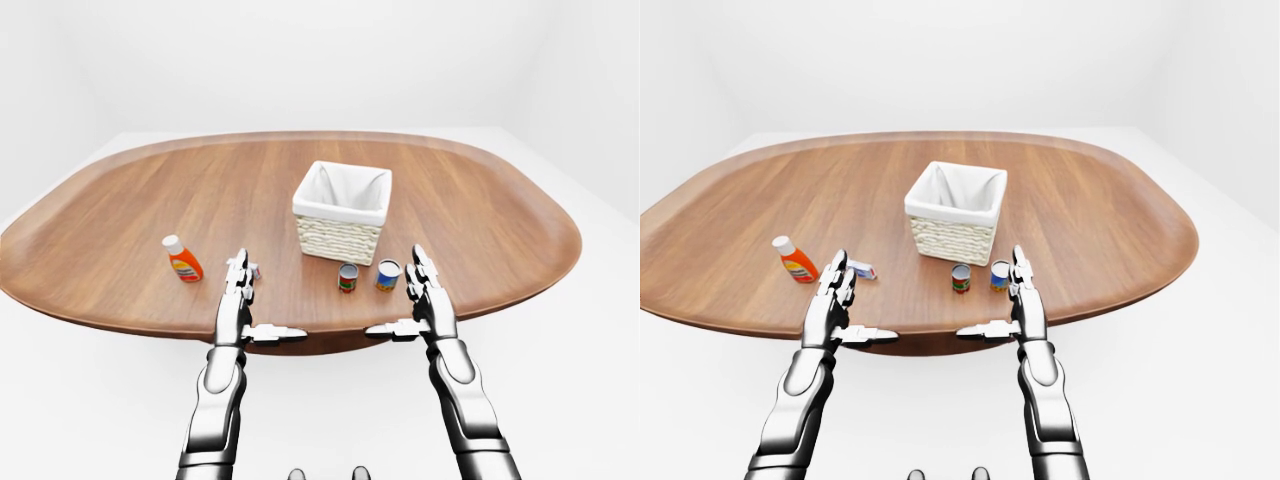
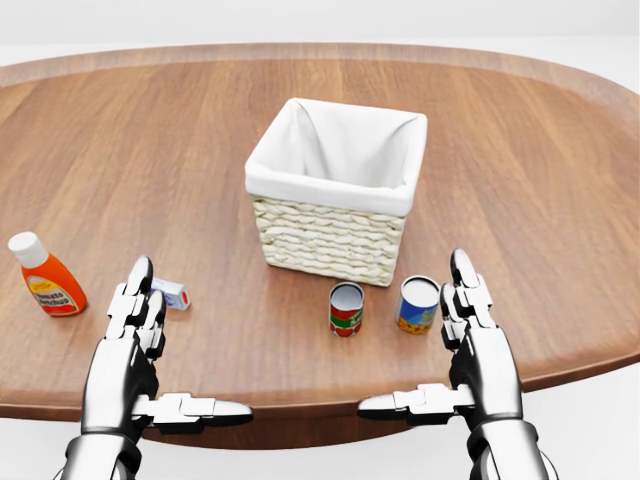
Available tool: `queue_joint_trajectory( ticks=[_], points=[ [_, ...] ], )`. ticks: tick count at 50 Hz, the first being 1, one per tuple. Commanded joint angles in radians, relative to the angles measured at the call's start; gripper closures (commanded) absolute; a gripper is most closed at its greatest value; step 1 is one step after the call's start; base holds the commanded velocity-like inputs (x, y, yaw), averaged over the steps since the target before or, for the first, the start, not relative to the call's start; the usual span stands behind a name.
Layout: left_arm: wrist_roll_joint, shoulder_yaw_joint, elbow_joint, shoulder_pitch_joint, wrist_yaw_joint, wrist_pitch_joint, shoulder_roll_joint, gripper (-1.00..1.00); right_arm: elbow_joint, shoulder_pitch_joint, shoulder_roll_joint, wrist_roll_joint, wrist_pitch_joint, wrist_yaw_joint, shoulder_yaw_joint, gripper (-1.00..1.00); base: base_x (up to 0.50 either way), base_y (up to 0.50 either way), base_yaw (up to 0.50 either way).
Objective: Pick up the alphabet soup and the cream cheese box, and put them in the basket.
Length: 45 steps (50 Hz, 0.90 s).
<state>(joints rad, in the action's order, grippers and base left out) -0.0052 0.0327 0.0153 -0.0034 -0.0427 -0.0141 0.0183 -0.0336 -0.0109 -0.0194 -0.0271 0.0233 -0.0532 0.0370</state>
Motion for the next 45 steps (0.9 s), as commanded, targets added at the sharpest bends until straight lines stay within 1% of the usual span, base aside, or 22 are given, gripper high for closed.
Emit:
queue_joint_trajectory(
  ticks=[1,7,10,14,15,16,19,20,22,28,29,30,32,34,35,36,38,39,40,41,43,45],
  points=[
    [-0.002,0.002,0.009,-0.004,-0.001,-0.005,0.001,-1.0,-0.01,-0.006,0.001,-0.002,0.002,0.011,0.005,-1.0,0.11,0.0,0.0],
    [-0.003,0.003,0.011,-0.006,0.0,-0.003,0.001,-1.0,-0.021,-0.02,0.001,-0.016,0.012,0.05,0.026,-1.0,0.03,0.0,0.0],
    [-0.005,0.003,-0.003,-0.002,0.001,0.008,0.001,-1.0,-0.016,-0.024,0.0,-0.04,0.013,0.075,0.042,-1.0,0.0,0.0,0.0],
    [-0.005,0.004,0.005,-0.005,0.002,0.004,0.001,-1.0,-0.009,-0.032,-0.005,-0.069,0.006,0.146,0.081,-1.0,0.0,0.0,0.0],
    [-0.007,0.006,0.011,-0.007,0.001,0.0,0.002,-1.0,-0.009,-0.036,-0.008,-0.075,0.013,0.178,0.098,-1.0,0.0,0.0,0.0],
    [-0.009,0.006,0.011,-0.007,0.001,0.0,0.002,-1.0,0.012,-0.032,-0.009,-0.098,0.004,0.194,0.11,-1.0,0.0,0.0,0.0],
    [-0.01,0.004,-0.002,-0.002,0.002,0.009,0.001,-1.0,0.015,-0.037,-0.016,-0.127,0.023,0.269,0.148,-1.0,0.0,0.0,0.0],
    [-0.01,0.004,0.0,-0.003,0.002,0.008,0.001,-1.0,0.017,-0.038,-0.019,-0.136,0.019,0.291,0.156,-1.0,0.0,0.0,0.0],
    [-0.011,0.007,0.016,-0.009,0.001,-0.003,0.002,-1.0,0.012,-0.038,-0.025,-0.151,0.03,0.317,0.165,-1.0,0.0,0.0,0.0],
    [-0.008,0.005,0.008,-0.005,0.006,0.0,0.001,-1.0,0.055,-0.021,-0.033,-0.184,0.043,0.429,0.214,-1.0,0.0,0.0,0.0],
    [-0.008,0.005,0.005,-0.004,0.006,0.002,0.001,-1.0,0.05,-0.022,-0.036,-0.186,0.046,0.438,0.218,-1.0,0.0,0.0,0.0],
    [-0.007,0.005,0.006,-0.004,0.006,0.002,0.001,-1.0,0.067,-0.016,-0.039,-0.189,0.035,0.436,0.213,-1.0,0.0,0.0,0.0],
    [-0.007,0.004,0.005,-0.004,0.006,0.002,0.001,-1.0,0.061,-0.021,-0.037,-0.159,0.062,0.468,0.212,-1.0,0.0,0.0,0.0],
    [-0.007,0.005,0.006,-0.004,0.006,0.002,0.001,-1.0,0.048,-0.023,-0.04,-0.166,0.064,0.464,0.215,-1.0,0.0,0.0,0.0],
    [-0.008,0.006,0.007,-0.005,0.006,0.001,0.001,-1.0,0.058,-0.024,-0.04,-0.162,0.06,0.503,0.229,-1.0,0.0,0.0,0.0],
    [-0.008,0.006,0.009,-0.006,0.007,0.001,0.002,-1.0,0.052,-0.024,-0.042,-0.167,0.064,0.501,0.23,-1.0,0.0,0.0,0.0],
    [-0.007,0.005,0.001,-0.004,0.008,0.009,0.001,-1.0,0.049,-0.03,-0.044,-0.144,0.037,0.561,0.237,-1.0,0.0,0.0,0.0],
    [-0.008,0.006,0.003,-0.005,0.007,0.008,0.001,-1.0,0.036,-0.034,-0.045,-0.134,0.054,0.577,0.242,-1.0,0.0,0.0,0.0],
    [-0.01,0.007,0.01,-0.007,0.007,0.004,0.002,-1.0,0.045,-0.032,-0.046,-0.129,0.059,0.577,0.248,-1.0,0.0,0.0,0.0],
    [-0.011,0.008,0.004,-0.005,0.008,0.009,0.001,-1.0,0.059,-0.024,-0.046,-0.136,0.051,0.577,0.261,-1.0,0.0,0.0,0.0],
    [-0.013,0.01,0.018,-0.011,0.007,0.0,0.003,-1.0,0.081,-0.01,-0.046,-0.154,0.053,0.577,0.282,-1.0,0.0,0.0,0.0],
    [-0.012,0.008,0.01,-0.008,0.008,0.006,0.002,-1.0,0.097,0.0,-0.045,-0.169,0.045,0.577,0.301,-1.0,0.0,0.0,0.0]
  ],
)
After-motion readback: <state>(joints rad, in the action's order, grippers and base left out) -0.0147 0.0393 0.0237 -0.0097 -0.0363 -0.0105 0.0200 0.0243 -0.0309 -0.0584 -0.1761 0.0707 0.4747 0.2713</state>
